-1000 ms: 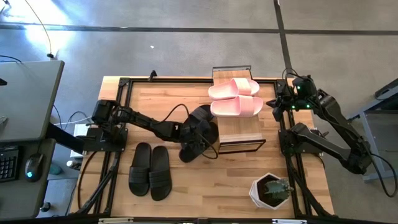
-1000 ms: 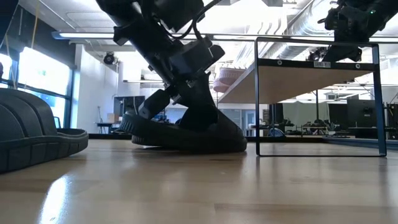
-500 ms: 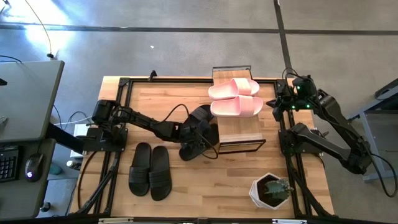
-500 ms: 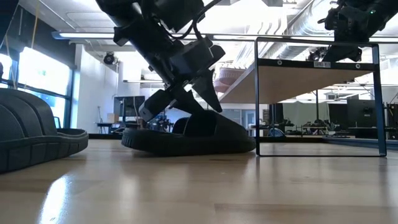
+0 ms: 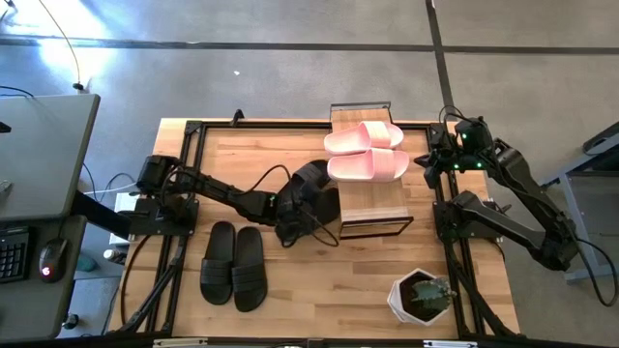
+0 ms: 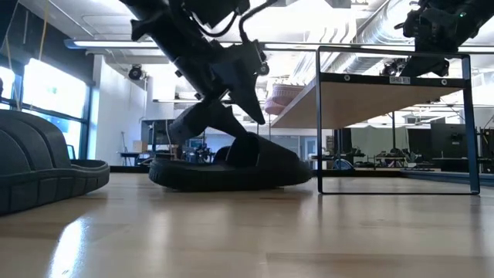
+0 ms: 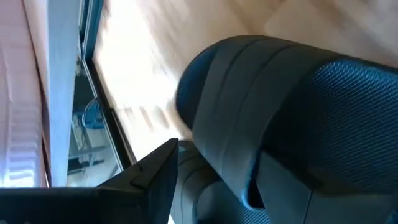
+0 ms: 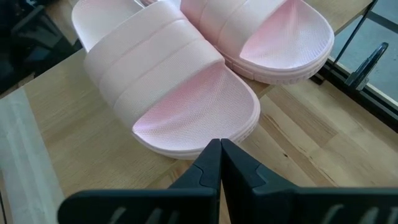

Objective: Pick and place slides into the shelf
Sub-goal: Put the black slide under the shelf, then adjust the black slides under the shelf

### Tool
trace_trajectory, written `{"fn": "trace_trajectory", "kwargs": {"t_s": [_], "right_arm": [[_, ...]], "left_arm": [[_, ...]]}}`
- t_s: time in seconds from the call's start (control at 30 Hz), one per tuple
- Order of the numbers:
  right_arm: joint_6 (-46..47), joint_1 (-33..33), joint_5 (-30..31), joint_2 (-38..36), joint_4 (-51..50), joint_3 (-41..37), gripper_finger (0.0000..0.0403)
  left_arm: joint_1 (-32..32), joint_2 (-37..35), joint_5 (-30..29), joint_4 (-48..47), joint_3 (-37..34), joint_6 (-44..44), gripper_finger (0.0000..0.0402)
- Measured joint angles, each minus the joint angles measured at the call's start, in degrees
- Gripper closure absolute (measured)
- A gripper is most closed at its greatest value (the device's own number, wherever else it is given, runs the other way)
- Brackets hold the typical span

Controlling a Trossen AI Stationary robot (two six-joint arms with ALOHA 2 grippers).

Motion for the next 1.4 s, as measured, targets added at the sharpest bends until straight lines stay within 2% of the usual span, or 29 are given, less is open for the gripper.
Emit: {"fn": "trace_trajectory", "kwargs": {"t_s": [0.23, 0.4, 0.5, 0.87, 1.03, 1.17, 1.23, 1.4], "right_arm": [[0.0, -0.02, 0.0, 0.01, 0.0, 0.0, 0.0402], [0.0, -0.01, 0.0, 0.01, 0.0, 0.0, 0.0402], [0.0, -0.02, 0.0, 0.02, 0.0, 0.0, 0.0402], [-0.12, -0.02, -0.33, 0.02, -0.02, 0.0, 0.0402], [-0.22, 0.0, -0.42, 0.0, -0.02, 0.02, 0.0402], [-0.24, -0.02, -0.4, 0.0, 0.0, 0.01, 0.0402], [-0.24, 0.0, -0.44, 0.02, -0.02, 0.0, 0.0402], [-0.24, 0.0, -0.42, 0.01, 0.0, 0.0, 0.0402]], "left_arm": [[-1.0, -0.01, -0.12, -1.2, 0.02, -0.67, 0.0213], [-0.96, -0.32, -6.24, -2.62, 0.02, -1.71, 0.0213], [-0.94, -1.25, -7.34, -3.5, 0.13, -2.94, 0.0213], [-0.01, -5.96, -9.48, -15.97, 0.06, -13.05, 0.0213], [5.27, -4.84, -3.09, -16.82, 0.09, -15.57, 0.0213], [9.49, -3.4, -3.11, -15.04, -0.02, -15.59, 0.0213], [11.34, -3.3, -1.21, -13.81, 0.02, -15.52, 0.0213], [13.53, -3.16, 0.26, -9.96, 0.07, -13.15, 0.0213]]}}
